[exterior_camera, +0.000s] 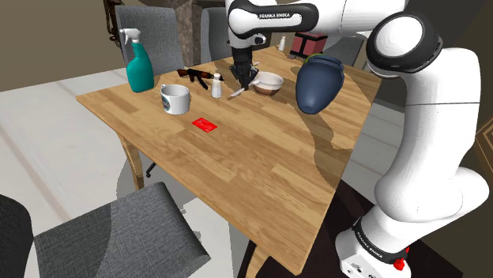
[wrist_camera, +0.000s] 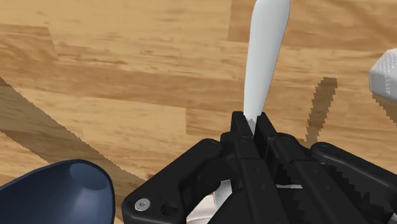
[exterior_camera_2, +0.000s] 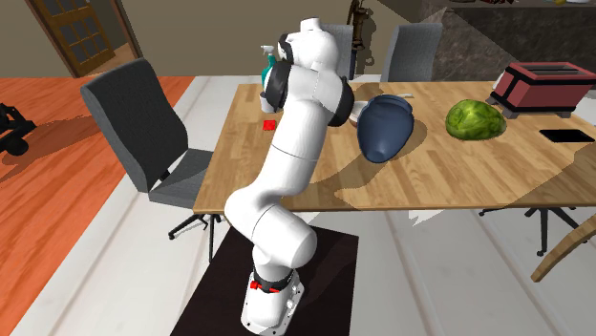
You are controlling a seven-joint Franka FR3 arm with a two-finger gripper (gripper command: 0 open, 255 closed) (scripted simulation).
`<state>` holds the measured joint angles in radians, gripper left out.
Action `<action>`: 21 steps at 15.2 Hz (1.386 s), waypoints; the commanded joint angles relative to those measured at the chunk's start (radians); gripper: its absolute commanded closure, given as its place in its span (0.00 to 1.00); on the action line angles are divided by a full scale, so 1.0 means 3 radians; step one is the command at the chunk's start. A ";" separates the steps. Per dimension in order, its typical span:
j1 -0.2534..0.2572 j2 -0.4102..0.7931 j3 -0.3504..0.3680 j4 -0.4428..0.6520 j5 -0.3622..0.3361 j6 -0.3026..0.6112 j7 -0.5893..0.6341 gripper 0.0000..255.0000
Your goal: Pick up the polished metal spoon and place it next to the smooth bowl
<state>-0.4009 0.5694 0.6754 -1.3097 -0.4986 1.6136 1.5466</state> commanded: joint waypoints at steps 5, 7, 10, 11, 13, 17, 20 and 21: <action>-0.0054 0.0014 -0.0011 -0.0255 -0.0023 0.0249 0.0066 1.00; -0.0063 0.0032 -0.0019 -0.0320 -0.0038 0.0324 0.0088 1.00; -0.0071 0.0064 -0.0033 -0.0408 -0.0064 0.0432 0.0121 1.00; -0.0074 0.0079 -0.0039 -0.0440 -0.0075 0.0474 0.0134 1.00; -0.0074 0.0079 -0.0039 -0.0440 -0.0075 0.0474 0.0134 1.00; -0.0074 0.0079 -0.0039 -0.0440 -0.0075 0.0474 0.0134 1.00; -0.0074 0.0079 -0.0039 -0.0440 -0.0075 0.0474 0.0134 0.00; -0.0074 0.0079 -0.0039 -0.0440 -0.0075 0.0473 0.0134 0.00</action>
<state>-0.4230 0.5930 0.6637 -1.4417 -0.5210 1.7557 1.5869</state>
